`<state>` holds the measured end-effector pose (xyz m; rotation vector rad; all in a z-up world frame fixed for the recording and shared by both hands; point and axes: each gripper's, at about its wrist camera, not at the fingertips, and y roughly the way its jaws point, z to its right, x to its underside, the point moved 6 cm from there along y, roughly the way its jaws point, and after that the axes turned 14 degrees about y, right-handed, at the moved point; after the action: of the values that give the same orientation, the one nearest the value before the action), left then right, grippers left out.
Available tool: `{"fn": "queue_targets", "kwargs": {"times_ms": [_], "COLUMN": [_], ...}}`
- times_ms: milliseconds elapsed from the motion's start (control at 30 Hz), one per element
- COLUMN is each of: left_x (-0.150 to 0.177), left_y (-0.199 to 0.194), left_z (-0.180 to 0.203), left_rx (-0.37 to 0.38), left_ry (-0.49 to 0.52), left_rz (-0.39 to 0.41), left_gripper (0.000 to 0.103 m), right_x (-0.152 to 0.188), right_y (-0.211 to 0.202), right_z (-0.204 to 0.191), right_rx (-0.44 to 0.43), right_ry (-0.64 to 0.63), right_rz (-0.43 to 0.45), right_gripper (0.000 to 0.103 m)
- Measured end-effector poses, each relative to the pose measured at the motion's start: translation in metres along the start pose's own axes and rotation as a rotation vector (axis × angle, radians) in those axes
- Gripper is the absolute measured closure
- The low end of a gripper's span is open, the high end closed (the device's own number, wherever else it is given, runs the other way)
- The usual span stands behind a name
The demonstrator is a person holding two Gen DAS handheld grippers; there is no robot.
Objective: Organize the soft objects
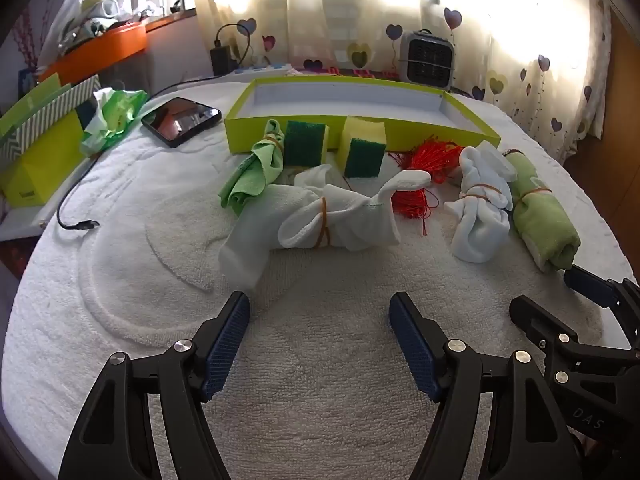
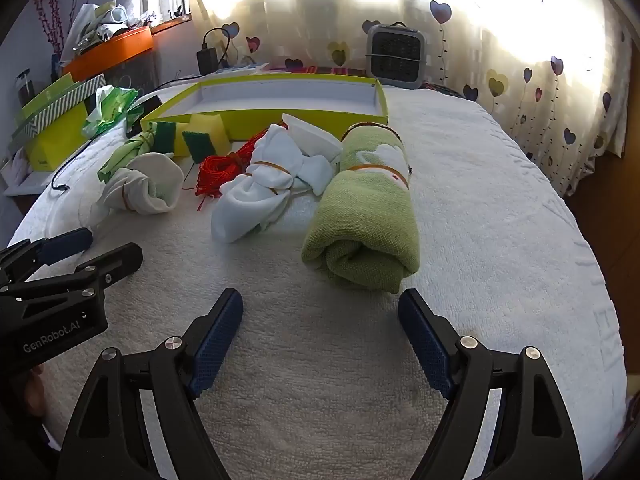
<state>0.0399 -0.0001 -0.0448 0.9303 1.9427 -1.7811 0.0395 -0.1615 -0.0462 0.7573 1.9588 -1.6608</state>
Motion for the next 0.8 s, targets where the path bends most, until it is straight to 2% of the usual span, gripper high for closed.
{"fn": "queue_targets", "kwargs": {"times_ms": [800], "left_x": [-0.0006], "left_y": [-0.0019], "left_z": [0.0001], "left_rx": [-0.007], "left_ry": [0.002], "left_rz": [0.018], "left_gripper": [0.03], "right_x": [0.0], "right_y": [-0.0007], "right_z": [0.0005], "right_rx": [-0.005], "right_ry": [0.004], "right_rz": [0.005], "right_gripper": [0.023]}}
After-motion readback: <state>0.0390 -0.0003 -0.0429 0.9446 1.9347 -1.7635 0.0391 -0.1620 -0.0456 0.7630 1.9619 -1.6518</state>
